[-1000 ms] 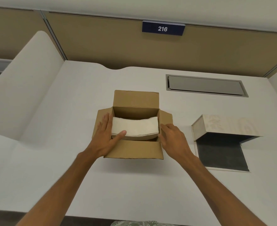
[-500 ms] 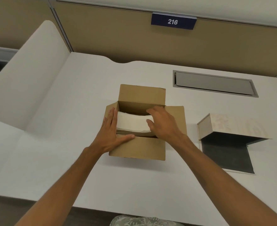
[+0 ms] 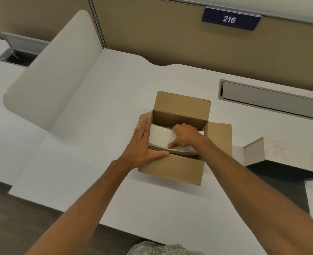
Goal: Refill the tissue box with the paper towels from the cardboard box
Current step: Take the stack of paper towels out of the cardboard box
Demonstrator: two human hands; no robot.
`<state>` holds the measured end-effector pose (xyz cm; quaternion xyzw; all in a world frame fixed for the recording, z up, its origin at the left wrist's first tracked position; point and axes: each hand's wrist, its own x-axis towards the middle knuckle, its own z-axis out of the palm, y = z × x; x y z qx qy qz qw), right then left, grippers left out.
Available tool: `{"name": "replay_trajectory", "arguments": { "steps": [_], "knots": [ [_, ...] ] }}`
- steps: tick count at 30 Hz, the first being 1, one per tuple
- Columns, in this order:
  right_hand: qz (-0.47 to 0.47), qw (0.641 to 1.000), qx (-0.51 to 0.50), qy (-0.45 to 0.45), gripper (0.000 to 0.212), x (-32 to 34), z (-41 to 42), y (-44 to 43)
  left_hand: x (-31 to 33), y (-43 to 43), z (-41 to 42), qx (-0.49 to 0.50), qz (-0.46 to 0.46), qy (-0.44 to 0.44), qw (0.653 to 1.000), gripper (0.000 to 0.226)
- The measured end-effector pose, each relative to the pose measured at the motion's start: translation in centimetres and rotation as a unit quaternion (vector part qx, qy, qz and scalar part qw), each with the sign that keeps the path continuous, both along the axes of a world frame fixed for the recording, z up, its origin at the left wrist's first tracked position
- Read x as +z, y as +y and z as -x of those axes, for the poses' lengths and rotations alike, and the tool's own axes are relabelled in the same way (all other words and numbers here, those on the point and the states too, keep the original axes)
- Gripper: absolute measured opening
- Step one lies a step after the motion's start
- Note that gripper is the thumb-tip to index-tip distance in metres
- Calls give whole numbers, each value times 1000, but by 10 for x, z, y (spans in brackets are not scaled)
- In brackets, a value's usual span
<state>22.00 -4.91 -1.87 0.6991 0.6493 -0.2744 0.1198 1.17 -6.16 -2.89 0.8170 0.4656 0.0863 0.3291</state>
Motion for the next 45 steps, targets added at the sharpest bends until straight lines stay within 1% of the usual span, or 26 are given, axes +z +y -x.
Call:
{"name": "replay_trajectory", "arguments": {
  "steps": [5, 12, 14, 18, 21, 23, 26, 28, 36, 40, 45],
  "knots": [
    [-12, 1000, -21, 15, 65, -8, 3, -1, -3, 0, 0, 3, -10, 2, 1000, 126],
    [-2, 1000, -12, 2, 80, -12, 2, 3, -5, 1, -1, 3, -16, 1, 1000, 127],
    [5, 1000, -8, 1, 83, -11, 2, 4, -5, 1, -1, 4, -15, 0, 1000, 126],
    [34, 999, -13, 24, 80, -9, 0, 7, -6, 2, -1, 7, -14, 1, 1000, 127],
    [61, 997, -13, 38, 85, -8, -1, 10, -7, 2, -1, 6, -14, 0, 1000, 127],
    [78, 995, -13, 55, 80, -7, -2, 15, -6, 2, -1, 6, -12, 0, 1000, 127],
    [89, 992, -30, 90, 60, -4, -6, 18, -6, 2, -1, 6, -7, -1, 1000, 127],
    [90, 991, -29, 97, 54, -3, -7, 18, -6, 2, -1, 10, 6, -10, 1000, 127],
    [25, 996, -1, 85, 54, 7, -5, 10, 1, -2, -2, 48, 59, -61, 995, 129],
    [-35, 997, 15, 67, 60, 16, -3, 2, 4, -2, -1, 65, 73, -96, 991, 129],
    [-111, 993, 23, 33, 60, 31, 0, -8, 4, -2, -1, 78, 84, -114, 987, 130]
  ]
}}
